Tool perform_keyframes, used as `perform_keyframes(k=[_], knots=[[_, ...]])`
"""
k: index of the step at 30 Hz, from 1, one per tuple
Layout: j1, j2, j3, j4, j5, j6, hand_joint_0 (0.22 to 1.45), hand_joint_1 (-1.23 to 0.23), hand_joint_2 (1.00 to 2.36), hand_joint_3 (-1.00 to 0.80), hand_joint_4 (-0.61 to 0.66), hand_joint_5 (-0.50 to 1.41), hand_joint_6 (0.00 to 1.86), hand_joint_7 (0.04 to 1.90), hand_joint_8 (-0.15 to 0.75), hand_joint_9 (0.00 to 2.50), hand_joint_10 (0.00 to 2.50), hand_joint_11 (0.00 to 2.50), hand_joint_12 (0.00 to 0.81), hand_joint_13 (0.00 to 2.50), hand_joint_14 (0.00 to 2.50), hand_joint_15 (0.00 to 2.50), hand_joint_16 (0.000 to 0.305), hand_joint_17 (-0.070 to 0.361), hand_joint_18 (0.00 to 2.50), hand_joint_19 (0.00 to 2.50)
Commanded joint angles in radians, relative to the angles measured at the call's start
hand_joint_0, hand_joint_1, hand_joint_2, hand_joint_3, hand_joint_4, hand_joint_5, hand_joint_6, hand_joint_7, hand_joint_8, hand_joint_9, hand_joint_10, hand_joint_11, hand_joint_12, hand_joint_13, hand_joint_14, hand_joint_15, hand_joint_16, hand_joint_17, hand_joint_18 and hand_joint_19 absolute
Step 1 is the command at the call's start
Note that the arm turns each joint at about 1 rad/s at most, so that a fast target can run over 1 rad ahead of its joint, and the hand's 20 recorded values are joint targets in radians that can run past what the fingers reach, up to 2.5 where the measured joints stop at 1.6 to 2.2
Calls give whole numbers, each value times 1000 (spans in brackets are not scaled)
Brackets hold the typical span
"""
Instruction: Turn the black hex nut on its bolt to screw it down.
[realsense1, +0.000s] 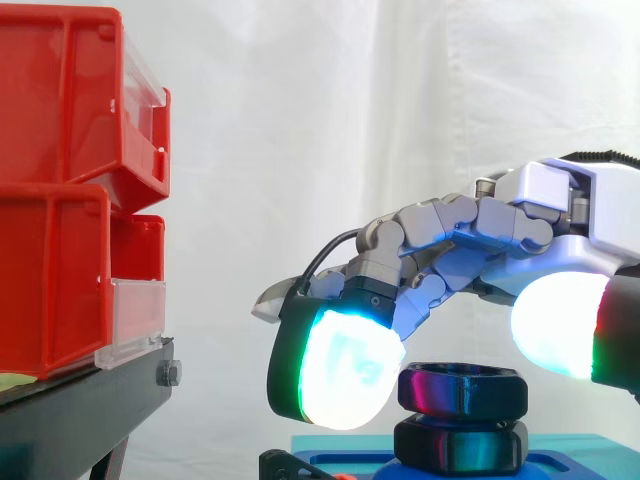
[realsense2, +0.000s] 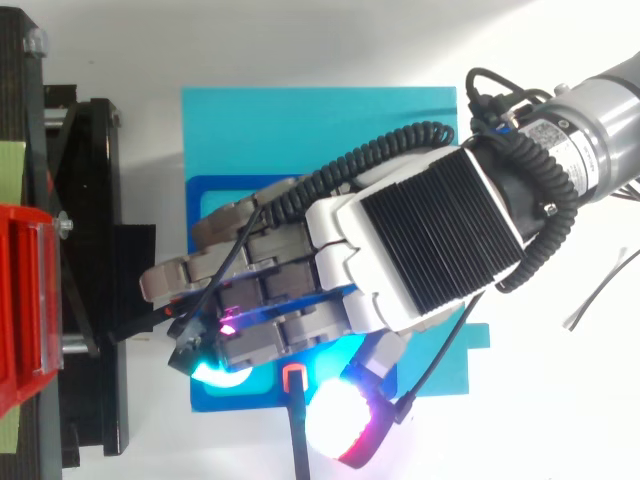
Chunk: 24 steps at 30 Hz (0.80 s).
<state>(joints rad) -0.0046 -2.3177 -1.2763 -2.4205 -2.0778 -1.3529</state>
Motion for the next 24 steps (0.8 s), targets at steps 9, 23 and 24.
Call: perform_keyframes(k=[9, 23, 24], knots=[[-25, 0, 0, -5, -31, 0, 530, -278, 1000, -500, 233, -81, 736, 852, 295, 749, 10, 324, 270, 411, 3, 74, 44, 98, 477, 501], [-52, 0, 0, -9, -59, 0, 522, -237, 1000, -500, 233, -87, 765, 798, 294, 739, 10, 328, 276, 407, 4, 83, 45, 101, 468, 515], [-54, 1, 0, -9, -62, 0, 522, -235, 1000, -500, 232, -87, 765, 790, 296, 738, 12, 330, 277, 406, 3, 81, 45, 101, 468, 515]])
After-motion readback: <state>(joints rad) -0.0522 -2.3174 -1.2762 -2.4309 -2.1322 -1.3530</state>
